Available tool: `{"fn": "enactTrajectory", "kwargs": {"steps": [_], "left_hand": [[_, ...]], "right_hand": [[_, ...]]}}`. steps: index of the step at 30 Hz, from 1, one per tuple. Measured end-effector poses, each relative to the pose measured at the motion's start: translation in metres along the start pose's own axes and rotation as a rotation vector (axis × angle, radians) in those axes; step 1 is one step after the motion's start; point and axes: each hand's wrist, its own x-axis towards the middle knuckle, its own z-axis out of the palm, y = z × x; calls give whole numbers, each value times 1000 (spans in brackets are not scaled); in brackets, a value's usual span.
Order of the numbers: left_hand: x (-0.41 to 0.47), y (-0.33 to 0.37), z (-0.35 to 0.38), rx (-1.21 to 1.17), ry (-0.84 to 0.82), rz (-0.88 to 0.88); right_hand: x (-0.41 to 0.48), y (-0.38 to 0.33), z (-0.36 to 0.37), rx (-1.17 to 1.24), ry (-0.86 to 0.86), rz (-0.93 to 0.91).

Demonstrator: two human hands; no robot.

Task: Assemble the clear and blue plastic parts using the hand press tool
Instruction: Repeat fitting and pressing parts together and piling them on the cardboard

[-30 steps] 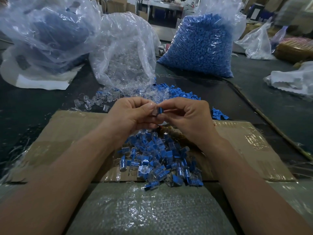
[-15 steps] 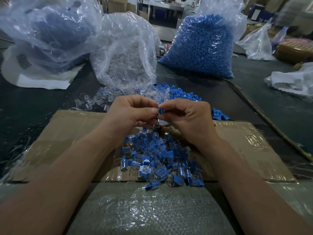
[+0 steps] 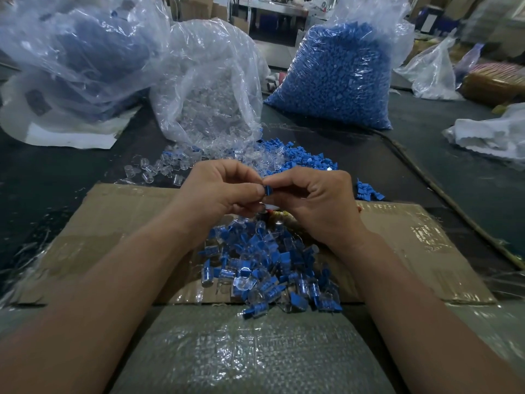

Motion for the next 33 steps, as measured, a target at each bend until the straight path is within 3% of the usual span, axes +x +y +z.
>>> {"fn": "enactTrajectory", "kwargs": {"steps": [19, 30, 33], "left_hand": [[-1, 2, -2, -109, -26, -57], [-2, 1, 1, 17, -14, -40], [-1, 0, -1, -8, -6, -51]], "right_hand": [[1, -1, -3, -18, 7, -21], [1, -3, -4, -26, -77, 7], [3, -1, -10, -71, -99, 125]]}}
